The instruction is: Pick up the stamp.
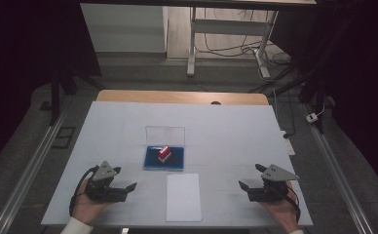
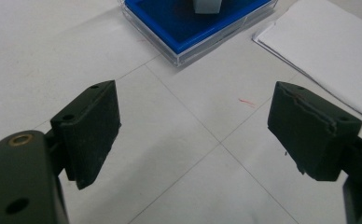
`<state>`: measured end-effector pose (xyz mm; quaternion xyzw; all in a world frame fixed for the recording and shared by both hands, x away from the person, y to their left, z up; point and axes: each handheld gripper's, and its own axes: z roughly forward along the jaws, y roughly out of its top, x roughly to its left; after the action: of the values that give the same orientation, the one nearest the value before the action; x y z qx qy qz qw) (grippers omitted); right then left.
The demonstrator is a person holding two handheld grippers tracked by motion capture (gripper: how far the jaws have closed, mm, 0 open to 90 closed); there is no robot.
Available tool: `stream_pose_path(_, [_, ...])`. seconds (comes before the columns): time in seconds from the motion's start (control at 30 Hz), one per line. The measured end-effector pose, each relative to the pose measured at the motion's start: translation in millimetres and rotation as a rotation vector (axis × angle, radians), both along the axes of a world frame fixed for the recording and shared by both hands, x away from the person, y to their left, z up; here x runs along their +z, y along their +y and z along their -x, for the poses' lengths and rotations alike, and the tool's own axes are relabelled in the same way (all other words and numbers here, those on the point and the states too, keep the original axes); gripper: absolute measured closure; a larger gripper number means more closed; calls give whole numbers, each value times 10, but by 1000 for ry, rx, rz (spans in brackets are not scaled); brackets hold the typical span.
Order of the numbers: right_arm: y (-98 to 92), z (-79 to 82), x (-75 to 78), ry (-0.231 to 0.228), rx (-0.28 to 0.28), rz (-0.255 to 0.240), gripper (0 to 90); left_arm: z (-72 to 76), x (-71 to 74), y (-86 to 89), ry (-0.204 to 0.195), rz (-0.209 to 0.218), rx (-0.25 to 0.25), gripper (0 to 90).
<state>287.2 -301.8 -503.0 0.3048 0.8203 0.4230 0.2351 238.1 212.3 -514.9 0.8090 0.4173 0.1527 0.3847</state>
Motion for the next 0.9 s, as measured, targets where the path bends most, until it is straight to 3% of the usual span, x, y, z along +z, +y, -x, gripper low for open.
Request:
stream_pose_path(0.7, [30, -63, -39, 0, 28, -1, 197, 3, 10, 18, 3, 5, 8, 177])
stream_pose_path(0.9, [26, -83, -49, -1, 22, -2, 204, -17, 20, 23, 7, 25, 23, 152])
